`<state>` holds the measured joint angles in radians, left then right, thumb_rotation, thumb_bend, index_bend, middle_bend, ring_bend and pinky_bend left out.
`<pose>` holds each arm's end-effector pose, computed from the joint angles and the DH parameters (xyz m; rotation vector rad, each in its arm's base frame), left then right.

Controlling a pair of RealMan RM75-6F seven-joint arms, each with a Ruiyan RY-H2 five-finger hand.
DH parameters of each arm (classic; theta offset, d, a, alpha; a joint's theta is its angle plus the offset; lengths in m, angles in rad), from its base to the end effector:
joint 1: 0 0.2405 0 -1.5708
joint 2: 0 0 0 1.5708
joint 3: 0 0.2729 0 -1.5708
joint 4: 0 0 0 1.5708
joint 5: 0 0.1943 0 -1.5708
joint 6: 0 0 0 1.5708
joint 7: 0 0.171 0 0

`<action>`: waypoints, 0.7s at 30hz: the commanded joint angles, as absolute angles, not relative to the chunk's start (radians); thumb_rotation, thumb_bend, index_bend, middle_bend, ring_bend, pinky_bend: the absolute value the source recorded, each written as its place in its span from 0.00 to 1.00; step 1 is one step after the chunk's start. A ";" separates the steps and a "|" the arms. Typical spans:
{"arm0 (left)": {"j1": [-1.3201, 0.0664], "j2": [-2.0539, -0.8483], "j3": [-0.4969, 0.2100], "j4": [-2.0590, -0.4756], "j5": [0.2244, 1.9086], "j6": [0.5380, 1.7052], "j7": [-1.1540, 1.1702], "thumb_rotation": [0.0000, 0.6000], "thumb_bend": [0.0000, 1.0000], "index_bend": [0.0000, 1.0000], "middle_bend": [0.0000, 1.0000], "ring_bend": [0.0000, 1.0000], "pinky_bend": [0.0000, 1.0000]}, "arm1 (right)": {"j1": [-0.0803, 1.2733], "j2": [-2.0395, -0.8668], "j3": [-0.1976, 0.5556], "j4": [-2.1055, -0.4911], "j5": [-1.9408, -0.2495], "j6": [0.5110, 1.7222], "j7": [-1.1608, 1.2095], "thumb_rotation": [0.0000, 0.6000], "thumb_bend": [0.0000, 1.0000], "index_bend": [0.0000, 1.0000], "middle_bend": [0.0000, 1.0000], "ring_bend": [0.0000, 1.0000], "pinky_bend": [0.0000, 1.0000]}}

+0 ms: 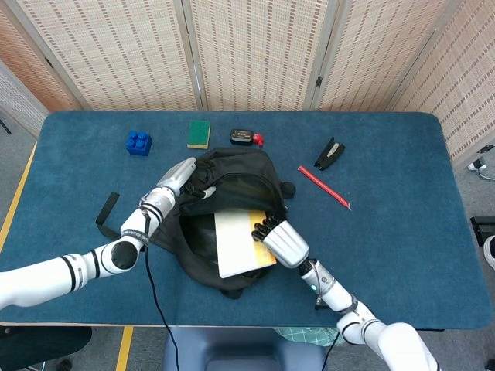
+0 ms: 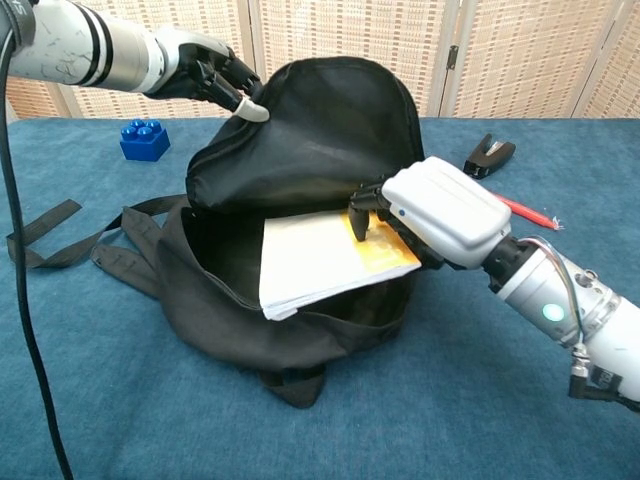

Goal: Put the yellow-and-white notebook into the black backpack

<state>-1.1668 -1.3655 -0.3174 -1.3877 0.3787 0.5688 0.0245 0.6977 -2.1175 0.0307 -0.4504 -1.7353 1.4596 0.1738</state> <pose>-0.0637 0.4830 0.0413 -1.5761 -1.6511 -1.0477 -0.1415 -0.3420 -0.0912 1.9091 -0.3947 1.3679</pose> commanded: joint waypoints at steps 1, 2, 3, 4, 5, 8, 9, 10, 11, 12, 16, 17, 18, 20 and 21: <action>-1.168 -1.361 -0.314 -1.392 0.382 0.569 0.021 1.00 0.45 0.60 0.23 0.15 0.00 | 0.723 -2.151 0.057 -0.406 -1.714 1.467 0.136 1.00 0.46 0.90 0.50 0.48 0.46; -1.168 -1.360 -0.314 -1.392 0.382 0.569 0.019 1.00 0.45 0.60 0.23 0.15 0.00 | 0.728 -2.158 0.059 -0.395 -1.712 1.469 0.129 1.00 0.46 0.90 0.50 0.48 0.46; -1.169 -1.359 -0.313 -1.393 0.383 0.568 0.016 1.00 0.45 0.60 0.23 0.15 0.00 | 0.732 -2.167 0.059 -0.385 -1.710 1.471 0.126 1.00 0.46 0.90 0.50 0.48 0.46; -1.169 -1.357 -0.311 -1.393 0.383 0.568 0.015 1.00 0.45 0.60 0.23 0.15 0.00 | 0.731 -2.172 0.057 -0.387 -1.709 1.468 0.136 1.00 0.46 0.90 0.50 0.48 0.46; -1.169 -1.356 -0.310 -1.394 0.384 0.568 0.013 1.00 0.45 0.60 0.23 0.15 0.00 | 0.728 -2.176 0.052 -0.394 -1.708 1.465 0.153 1.00 0.46 0.90 0.50 0.48 0.46; -1.170 -1.350 -0.307 -1.395 0.386 0.563 0.007 1.00 0.45 0.59 0.23 0.14 0.00 | 0.717 -2.183 0.014 -0.404 -1.732 1.475 0.163 1.00 0.46 0.90 0.50 0.48 0.46; -1.170 -1.348 -0.305 -1.394 0.386 0.562 0.005 1.00 0.45 0.59 0.23 0.14 0.00 | 0.714 -2.184 0.004 -0.407 -1.738 1.476 0.162 1.00 0.46 0.90 0.50 0.48 0.46; -1.171 -1.347 -0.304 -1.394 0.387 0.561 0.004 1.00 0.45 0.59 0.23 0.14 0.00 | 0.711 -2.185 -0.004 -0.412 -1.742 1.474 0.163 1.00 0.46 0.90 0.50 0.48 0.46; -1.170 -1.346 -0.303 -1.394 0.387 0.561 0.001 1.00 0.45 0.59 0.22 0.14 0.00 | 0.708 -2.185 -0.010 -0.417 -1.745 1.473 0.163 1.00 0.46 0.90 0.50 0.48 0.46; -1.170 -1.344 -0.304 -1.395 0.387 0.561 -0.003 1.00 0.45 0.59 0.22 0.14 0.00 | 0.704 -2.185 -0.017 -0.425 -1.747 1.471 0.163 1.00 0.46 0.90 0.50 0.48 0.46; -1.166 -1.337 -0.301 -1.399 0.395 0.560 -0.012 1.00 0.45 0.59 0.22 0.14 0.00 | 0.688 -2.172 -0.038 -0.469 -1.755 1.474 0.161 1.00 0.46 0.90 0.50 0.49 0.46; -1.166 -1.335 -0.301 -1.400 0.396 0.559 -0.015 1.00 0.45 0.59 0.22 0.14 0.00 | 0.686 -2.168 -0.041 -0.478 -1.756 1.473 0.157 1.00 0.46 0.90 0.50 0.49 0.46; -1.165 -1.332 -0.301 -1.402 0.397 0.559 -0.018 1.00 0.45 0.59 0.22 0.14 0.00 | 0.682 -2.161 -0.043 -0.490 -1.755 1.471 0.154 1.00 0.46 0.90 0.50 0.49 0.46; -1.163 -1.327 -0.302 -1.406 0.400 0.559 -0.023 1.00 0.45 0.59 0.22 0.14 0.00 | 0.680 -2.152 -0.044 -0.505 -1.751 1.461 0.148 1.00 0.46 0.90 0.50 0.49 0.46; -1.162 -1.324 -0.302 -1.409 0.401 0.559 -0.025 1.00 0.45 0.59 0.22 0.14 0.00 | 0.680 -2.147 -0.043 -0.511 -1.748 1.454 0.145 1.00 0.46 0.90 0.50 0.49 0.46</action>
